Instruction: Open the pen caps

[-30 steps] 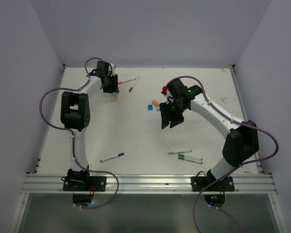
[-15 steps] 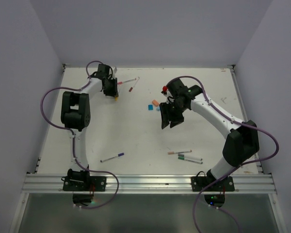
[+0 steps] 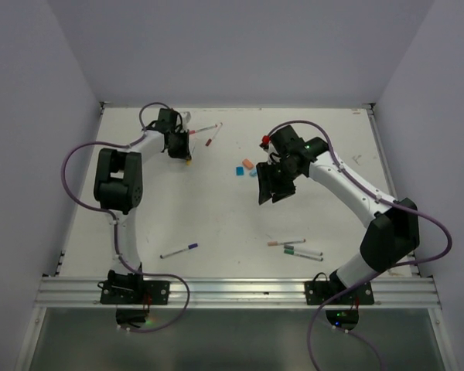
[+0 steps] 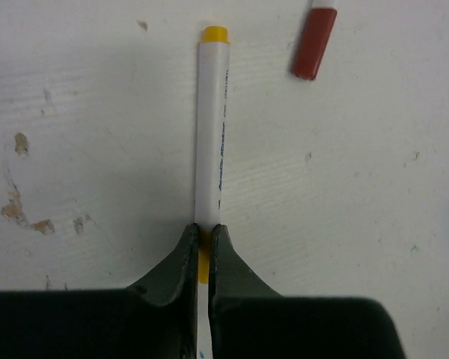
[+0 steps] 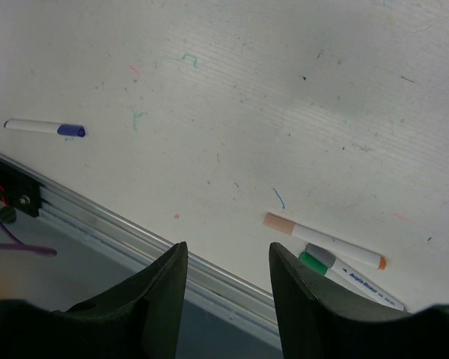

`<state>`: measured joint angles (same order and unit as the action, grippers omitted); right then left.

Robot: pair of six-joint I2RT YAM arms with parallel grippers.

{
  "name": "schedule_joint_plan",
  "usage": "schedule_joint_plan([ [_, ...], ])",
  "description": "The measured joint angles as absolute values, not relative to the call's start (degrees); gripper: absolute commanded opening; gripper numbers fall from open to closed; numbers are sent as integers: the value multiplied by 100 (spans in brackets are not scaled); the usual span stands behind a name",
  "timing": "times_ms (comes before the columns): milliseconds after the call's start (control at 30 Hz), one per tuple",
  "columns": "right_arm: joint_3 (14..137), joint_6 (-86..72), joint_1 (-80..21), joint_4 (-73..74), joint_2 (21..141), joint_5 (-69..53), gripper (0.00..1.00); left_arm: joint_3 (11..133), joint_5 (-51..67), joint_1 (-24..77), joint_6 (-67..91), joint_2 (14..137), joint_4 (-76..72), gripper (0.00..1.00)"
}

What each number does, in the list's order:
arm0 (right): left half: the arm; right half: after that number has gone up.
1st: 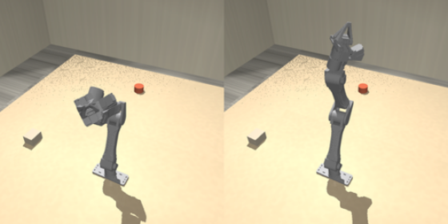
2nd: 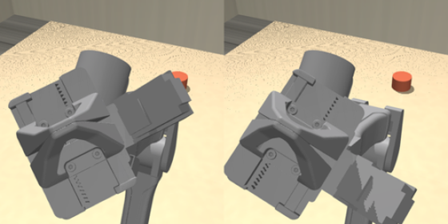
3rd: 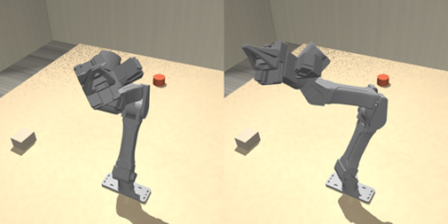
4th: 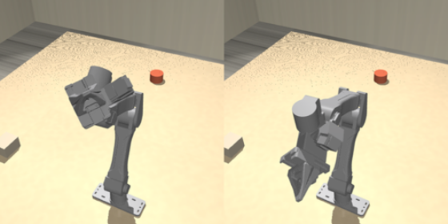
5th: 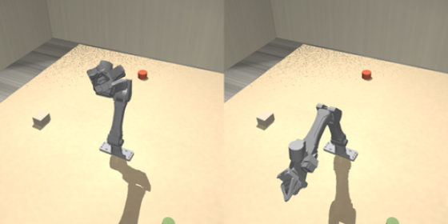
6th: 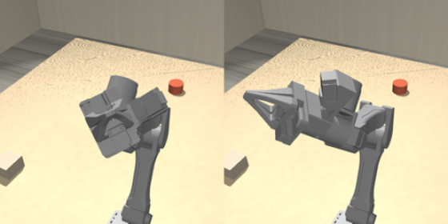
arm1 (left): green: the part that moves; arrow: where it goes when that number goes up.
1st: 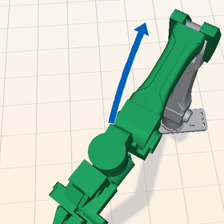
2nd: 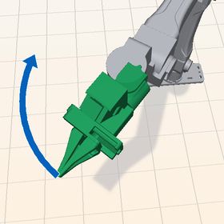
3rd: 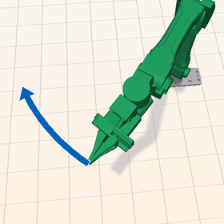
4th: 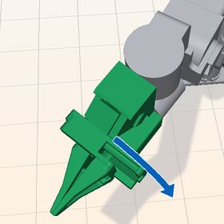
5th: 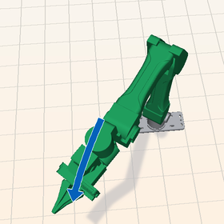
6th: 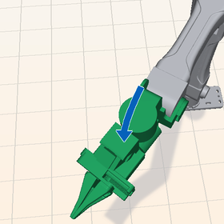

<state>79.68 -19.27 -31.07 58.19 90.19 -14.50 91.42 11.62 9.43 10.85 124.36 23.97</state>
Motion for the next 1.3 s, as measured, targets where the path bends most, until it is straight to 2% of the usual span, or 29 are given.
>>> schedule_joint_plan([
  [167,7850,-2060,-3107,5690,9000,-1476,51,8320,1400,987,1096,11876,2349,0],
  [333,7839,-2335,-3105,5369,9002,-1710,51,7229,1487,1035,1232,10807,2644,0],
  [633,8274,-3107,-3107,4381,9727,-2519,52,6650,2335,1660,1750,8687,2679,0],
  [900,8300,-4101,-3109,3013,9966,-2829,53,6372,2783,1846,2071,8366,2738,0],
  [1300,8659,-4626,-3232,2226,10532,-2877,53,6361,2926,1844,2239,8182,2751,0],
])
